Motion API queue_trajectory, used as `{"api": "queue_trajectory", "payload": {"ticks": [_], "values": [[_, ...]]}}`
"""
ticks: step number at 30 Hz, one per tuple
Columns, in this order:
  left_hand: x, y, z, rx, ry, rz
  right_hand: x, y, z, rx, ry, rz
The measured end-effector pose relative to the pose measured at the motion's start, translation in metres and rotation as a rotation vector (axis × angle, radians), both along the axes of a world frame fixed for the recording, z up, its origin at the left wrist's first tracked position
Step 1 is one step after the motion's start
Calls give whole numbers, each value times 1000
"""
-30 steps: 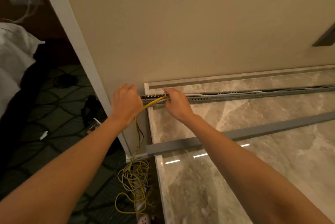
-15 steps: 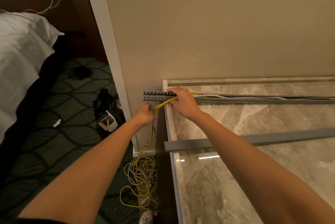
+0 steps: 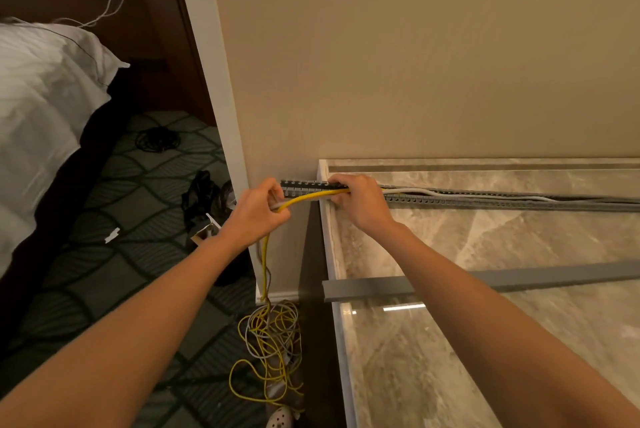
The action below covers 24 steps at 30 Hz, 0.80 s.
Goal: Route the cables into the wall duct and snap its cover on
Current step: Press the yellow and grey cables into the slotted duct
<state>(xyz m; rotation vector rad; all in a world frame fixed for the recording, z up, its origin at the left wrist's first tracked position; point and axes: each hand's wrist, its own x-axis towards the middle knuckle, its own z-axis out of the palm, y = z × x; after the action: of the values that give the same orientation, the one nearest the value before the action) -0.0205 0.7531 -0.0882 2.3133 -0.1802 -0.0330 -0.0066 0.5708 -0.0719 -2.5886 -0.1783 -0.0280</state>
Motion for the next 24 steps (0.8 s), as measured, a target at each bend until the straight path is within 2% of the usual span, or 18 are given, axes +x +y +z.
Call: {"api": "queue_trajectory", "payload": {"ticks": [6, 11, 16, 20, 24], "values": [[18, 11, 19, 142, -143, -150, -1, 0, 3, -18, 8, -1], [28, 11, 28, 150, -179, -182, 1, -1, 4, -11, 9, 12], [38, 10, 35, 119, -150, -176, 4, -4, 2, -35, 11, 41], [44, 7, 32, 93, -25, -159, 4, -5, 5, -145, -8, 93], [41, 5, 25, 195, -7, -244, 1, -5, 2, -267, -48, 121]]}}
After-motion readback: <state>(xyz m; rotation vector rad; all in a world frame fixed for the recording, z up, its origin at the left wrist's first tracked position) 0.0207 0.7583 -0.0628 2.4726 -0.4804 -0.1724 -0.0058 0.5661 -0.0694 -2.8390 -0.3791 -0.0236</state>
